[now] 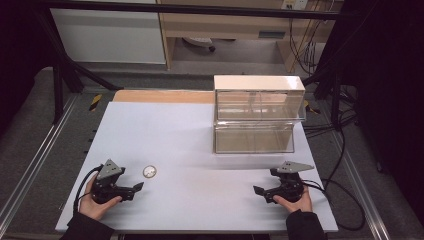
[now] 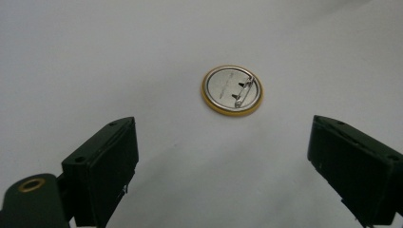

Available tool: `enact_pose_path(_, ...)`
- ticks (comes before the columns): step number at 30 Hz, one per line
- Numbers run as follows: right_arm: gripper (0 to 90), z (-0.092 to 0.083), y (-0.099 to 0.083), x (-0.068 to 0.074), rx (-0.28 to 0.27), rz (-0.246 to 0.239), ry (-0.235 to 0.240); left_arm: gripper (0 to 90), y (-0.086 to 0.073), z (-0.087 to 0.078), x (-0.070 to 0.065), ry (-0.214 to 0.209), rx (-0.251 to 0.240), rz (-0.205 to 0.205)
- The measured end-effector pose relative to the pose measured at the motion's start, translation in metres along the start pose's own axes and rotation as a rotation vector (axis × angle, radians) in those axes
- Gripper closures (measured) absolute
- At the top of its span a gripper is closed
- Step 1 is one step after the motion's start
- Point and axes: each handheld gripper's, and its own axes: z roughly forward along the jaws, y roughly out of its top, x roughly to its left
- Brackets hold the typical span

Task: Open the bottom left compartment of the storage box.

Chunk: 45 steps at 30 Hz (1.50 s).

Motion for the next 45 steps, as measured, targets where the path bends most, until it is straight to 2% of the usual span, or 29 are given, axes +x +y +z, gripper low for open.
enact_pose_path(7,2.5,0.005,0.004,0.006,-0.016,-0.01,-0.002,9.7,0.0,0.0,0.0,0.0,-0.001,-0.001)
enact_pose_path(15,7.6,0.011,0.008,0.013,-0.003,-0.018,-0.022,9.9,0.0,0.0,0.0,0.005,0.0,-0.001)
enact_pose_path(29,29.8,0.019,0.018,0.024,-0.027,-0.06,-0.005,10.0,0.0,-0.002,0.0,0.008,-0.006,0.0)
enact_pose_path(45,58.0,0.029,0.035,0.027,-0.054,-0.075,-0.047,9.9,0.0,-0.002,0.0,0.012,-0.006,0.002)
